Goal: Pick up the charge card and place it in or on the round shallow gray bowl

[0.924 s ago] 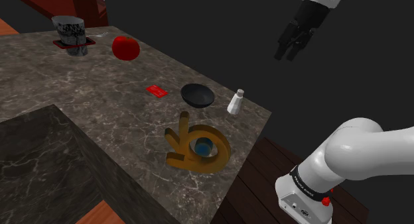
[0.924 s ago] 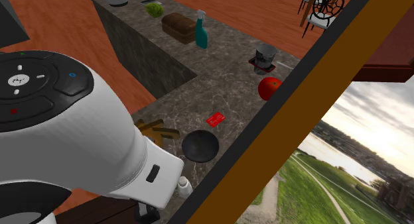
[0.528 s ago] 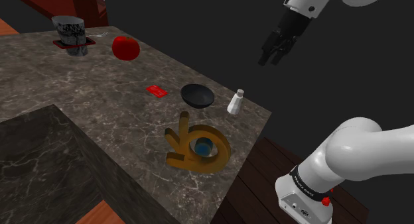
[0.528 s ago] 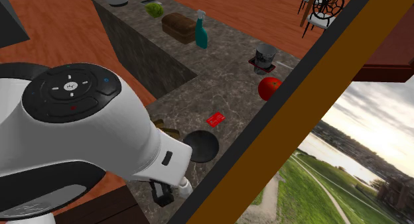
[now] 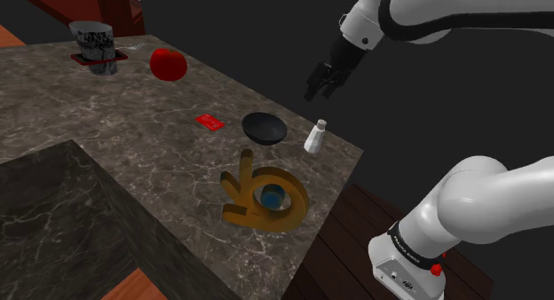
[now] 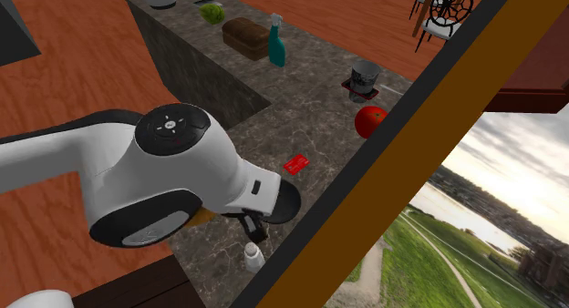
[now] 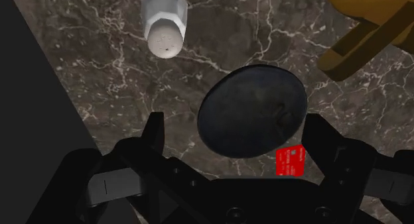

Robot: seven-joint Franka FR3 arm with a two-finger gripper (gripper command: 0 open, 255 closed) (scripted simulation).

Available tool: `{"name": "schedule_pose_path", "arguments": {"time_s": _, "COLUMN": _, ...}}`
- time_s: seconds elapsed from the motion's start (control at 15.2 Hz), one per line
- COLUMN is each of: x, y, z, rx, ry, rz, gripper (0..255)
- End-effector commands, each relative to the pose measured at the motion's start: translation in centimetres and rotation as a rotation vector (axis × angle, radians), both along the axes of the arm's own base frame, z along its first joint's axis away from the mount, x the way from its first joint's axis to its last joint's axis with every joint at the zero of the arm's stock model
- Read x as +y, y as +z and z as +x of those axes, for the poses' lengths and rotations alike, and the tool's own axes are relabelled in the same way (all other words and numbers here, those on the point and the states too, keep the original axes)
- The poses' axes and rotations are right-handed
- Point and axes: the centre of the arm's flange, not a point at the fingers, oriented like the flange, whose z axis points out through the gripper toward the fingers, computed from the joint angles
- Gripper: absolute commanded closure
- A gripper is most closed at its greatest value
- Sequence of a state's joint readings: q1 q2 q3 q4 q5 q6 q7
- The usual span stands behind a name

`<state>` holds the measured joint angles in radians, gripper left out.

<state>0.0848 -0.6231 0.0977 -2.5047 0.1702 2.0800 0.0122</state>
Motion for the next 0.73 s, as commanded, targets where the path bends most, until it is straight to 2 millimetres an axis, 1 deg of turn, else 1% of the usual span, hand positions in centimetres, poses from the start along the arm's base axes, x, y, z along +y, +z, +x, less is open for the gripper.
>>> {"name": "schedule_pose_path", "arguments": {"time_s": 0.0, "x": 1.2, "y": -1.7, "z": 1.3, "rx": -0.035, "ry": 0.015, "rz": -0.002, "gripper": 0}}
{"name": "schedule_pose_path", "arguments": {"time_s": 0.66, "x": 8.4, "y": -8.7, "z": 8.1, "rx": -0.19, "ry": 0.09, "rz": -0.013, "gripper": 0}}
